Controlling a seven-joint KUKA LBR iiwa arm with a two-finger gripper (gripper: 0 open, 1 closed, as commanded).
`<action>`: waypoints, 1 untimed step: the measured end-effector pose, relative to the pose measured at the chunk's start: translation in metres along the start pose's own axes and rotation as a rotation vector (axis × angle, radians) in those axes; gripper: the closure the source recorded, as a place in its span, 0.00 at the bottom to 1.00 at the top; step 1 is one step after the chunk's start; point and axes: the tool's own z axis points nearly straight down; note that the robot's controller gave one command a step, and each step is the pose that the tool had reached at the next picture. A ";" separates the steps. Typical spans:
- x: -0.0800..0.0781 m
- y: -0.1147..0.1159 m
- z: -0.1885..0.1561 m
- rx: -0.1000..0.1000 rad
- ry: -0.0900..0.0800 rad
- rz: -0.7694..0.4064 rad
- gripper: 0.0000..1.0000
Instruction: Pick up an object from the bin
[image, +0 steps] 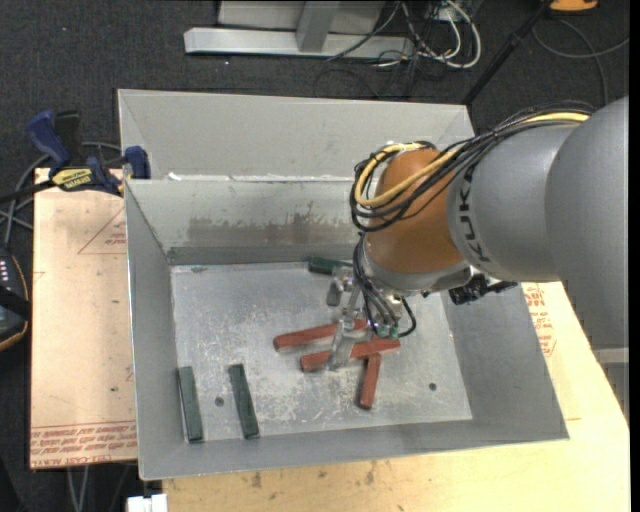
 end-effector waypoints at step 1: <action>0.018 0.005 0.037 0.000 0.004 0.060 0.00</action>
Offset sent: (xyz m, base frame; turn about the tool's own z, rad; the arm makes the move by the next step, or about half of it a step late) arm -0.0154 0.0074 -0.0350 0.0629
